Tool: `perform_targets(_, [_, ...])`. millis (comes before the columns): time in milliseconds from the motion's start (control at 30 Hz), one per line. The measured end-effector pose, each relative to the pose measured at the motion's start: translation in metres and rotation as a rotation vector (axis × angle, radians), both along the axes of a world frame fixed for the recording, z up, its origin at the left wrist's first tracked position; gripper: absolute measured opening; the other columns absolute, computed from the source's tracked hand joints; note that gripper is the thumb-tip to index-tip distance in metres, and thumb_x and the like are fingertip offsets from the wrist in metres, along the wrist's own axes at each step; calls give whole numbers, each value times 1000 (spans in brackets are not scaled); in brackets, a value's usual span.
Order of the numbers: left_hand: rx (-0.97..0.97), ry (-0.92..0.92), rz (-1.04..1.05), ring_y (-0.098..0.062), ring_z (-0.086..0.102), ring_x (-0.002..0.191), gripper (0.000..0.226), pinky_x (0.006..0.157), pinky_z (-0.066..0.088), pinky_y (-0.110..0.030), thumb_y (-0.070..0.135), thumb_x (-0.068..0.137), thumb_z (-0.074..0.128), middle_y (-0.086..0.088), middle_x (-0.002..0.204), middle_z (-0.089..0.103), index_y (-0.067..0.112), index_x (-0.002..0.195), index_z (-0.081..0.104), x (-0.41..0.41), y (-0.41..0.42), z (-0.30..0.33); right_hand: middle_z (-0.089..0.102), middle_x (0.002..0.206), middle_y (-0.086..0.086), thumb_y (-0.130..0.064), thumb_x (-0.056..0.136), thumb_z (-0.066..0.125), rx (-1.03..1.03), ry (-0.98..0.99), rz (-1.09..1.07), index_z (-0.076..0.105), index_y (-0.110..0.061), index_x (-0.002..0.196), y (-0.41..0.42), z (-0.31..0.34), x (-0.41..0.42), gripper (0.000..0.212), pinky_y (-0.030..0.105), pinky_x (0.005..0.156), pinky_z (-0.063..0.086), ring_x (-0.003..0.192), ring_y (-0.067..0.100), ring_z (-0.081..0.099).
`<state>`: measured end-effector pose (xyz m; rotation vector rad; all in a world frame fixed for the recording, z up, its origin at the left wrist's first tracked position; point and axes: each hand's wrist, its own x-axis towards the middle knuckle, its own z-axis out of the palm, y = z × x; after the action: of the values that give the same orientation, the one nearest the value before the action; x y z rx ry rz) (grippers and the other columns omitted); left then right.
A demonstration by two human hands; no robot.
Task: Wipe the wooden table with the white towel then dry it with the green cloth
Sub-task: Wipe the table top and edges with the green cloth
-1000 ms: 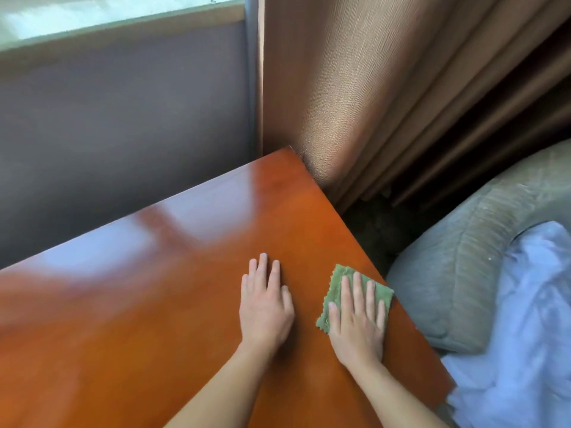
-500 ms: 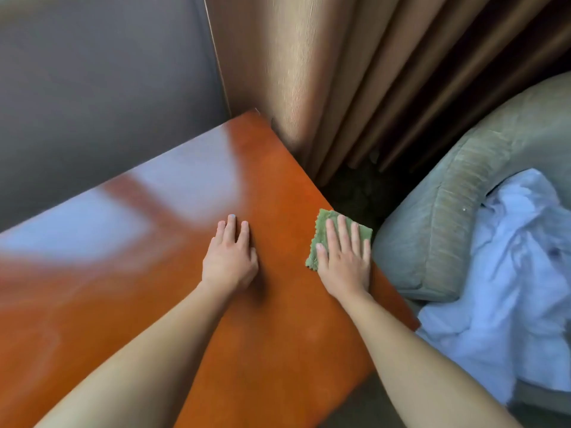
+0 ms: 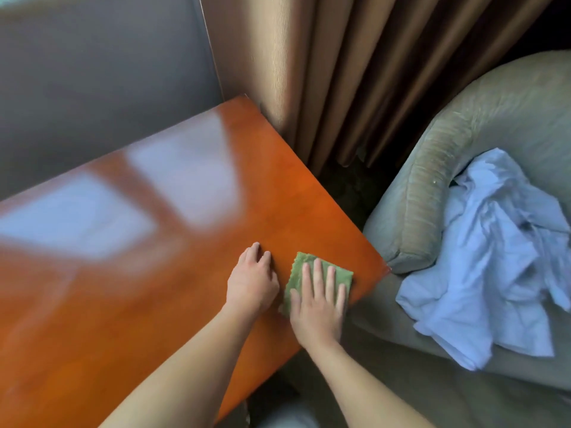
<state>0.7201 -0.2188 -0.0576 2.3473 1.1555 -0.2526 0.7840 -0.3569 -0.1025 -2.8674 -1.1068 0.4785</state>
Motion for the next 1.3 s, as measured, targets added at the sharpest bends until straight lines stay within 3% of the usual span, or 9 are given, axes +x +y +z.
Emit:
perform_targets(133, [-32,10,93,-20,20,140,43,105,38,-36,27,92,39,-3,153,26,16,133,48,-31,-19,-2,2,164,1,-51,99,7,4,45,265,12,-21,155,-8,-4,-73,64,54,118,8,150,28,-1])
perform_targets(267, [-1,6,121,-22,24,136,41,99,42,-38,29,92,37,-6,149,28,20,130,49,-41,-50,-2,1,163,-5,-49,98,18,44,25,407,5,-24,155,-29,-7,-46,64,52,119,14,150,24,2])
perform_targets(400, [-62,75,24,-28,7,144,49,110,27,-54,33,93,35,-3,158,13,33,142,37,-27,-93,2,-10,161,-5,-51,101,7,5,3,286,-2,-28,155,-52,-6,17,60,49,119,-3,149,23,-12])
perform_targets(500, [-109,96,-21,-30,-2,146,47,113,17,-60,37,97,34,-2,160,5,36,143,33,-8,-120,7,-16,160,-7,-54,100,3,5,5,159,-10,-30,154,-66,-5,59,61,49,120,-4,148,22,-17])
perform_targets(700, [-143,89,23,-27,-3,147,47,116,13,-55,41,99,31,1,160,3,36,145,30,5,-134,9,-11,163,-3,-51,102,13,69,80,-55,-6,-25,156,-67,-12,131,62,47,120,1,149,21,-14])
perform_targets(833, [-139,32,122,-20,9,146,48,116,24,-42,38,99,32,5,159,14,31,146,33,-1,-130,11,-11,164,4,-49,102,15,88,85,-162,-8,-19,155,-60,-13,115,65,48,118,0,148,29,-18])
perform_targets(1000, [-93,-1,345,-14,23,142,47,112,33,-34,31,96,39,6,154,29,23,142,43,-29,-122,11,-10,162,7,-49,100,8,62,65,234,-4,-15,154,-55,4,22,66,47,119,-7,148,31,-14])
perform_targets(1133, [-83,-16,600,-12,25,140,45,111,32,-34,28,93,40,5,152,34,21,137,49,-72,-122,11,-32,156,6,-40,101,35,-63,88,740,-21,-15,151,-28,6,-46,80,49,119,-10,141,30,-33])
perform_targets(1300, [-24,23,816,-10,25,140,44,112,31,-30,25,96,41,6,152,32,21,139,47,-132,-135,8,14,162,-3,-50,98,20,33,30,1011,18,-26,154,22,-4,-26,61,41,117,-2,149,24,-2])
